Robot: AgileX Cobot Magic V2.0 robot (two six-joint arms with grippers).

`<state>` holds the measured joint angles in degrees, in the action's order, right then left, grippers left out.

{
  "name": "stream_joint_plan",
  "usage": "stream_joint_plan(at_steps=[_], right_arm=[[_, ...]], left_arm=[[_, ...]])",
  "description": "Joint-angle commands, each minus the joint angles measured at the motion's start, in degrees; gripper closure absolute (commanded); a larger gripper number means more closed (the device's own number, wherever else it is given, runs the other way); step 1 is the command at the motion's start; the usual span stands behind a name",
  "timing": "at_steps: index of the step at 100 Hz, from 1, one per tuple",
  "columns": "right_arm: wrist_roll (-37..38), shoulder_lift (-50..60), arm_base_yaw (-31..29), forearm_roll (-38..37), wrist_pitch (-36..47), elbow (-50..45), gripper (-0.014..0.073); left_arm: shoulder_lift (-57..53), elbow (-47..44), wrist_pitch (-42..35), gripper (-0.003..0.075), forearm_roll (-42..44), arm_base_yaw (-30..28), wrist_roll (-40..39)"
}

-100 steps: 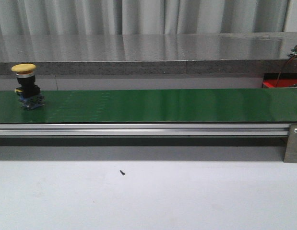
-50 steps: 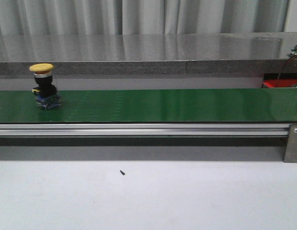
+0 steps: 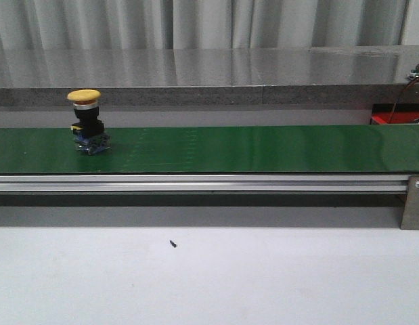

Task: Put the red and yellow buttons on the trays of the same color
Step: 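Grasp a second yellow-capped button from the table with the left gripper, then place the second yellow button on the belt and open the left gripper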

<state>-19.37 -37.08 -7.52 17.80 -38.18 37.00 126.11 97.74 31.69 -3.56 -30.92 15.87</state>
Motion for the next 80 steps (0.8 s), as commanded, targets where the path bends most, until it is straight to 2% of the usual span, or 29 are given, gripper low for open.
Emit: stream_joint_plan(at_steps=[1, 14, 57, 68, 80], right_arm=[[-0.25, 0.17, -0.08, 0.91, 3.69, 1.41, 0.0662], [-0.25, 0.17, -0.08, 0.91, 3.69, 1.41, 0.0662], [-0.25, 0.17, -0.08, 0.91, 3.69, 1.41, 0.0662], [-0.25, 0.17, -0.08, 0.91, 3.69, 1.41, 0.0662], [-0.25, 0.17, -0.08, 0.91, 3.69, 1.41, 0.0662]], left_arm=[[-3.63, 1.98, -2.41, 0.0493, -0.20, -0.19, -0.47], [-5.14, 1.98, -0.47, 0.0546, -0.20, -0.19, -0.47], [-20.73, 1.57, 11.75, 0.0548, -5.33, 1.69, 0.14], [-24.90, -0.72, 14.28, 0.0548, -5.75, 4.18, 0.14], [-29.53, -6.85, 13.27, 0.0548, -5.79, 6.96, 0.23]])
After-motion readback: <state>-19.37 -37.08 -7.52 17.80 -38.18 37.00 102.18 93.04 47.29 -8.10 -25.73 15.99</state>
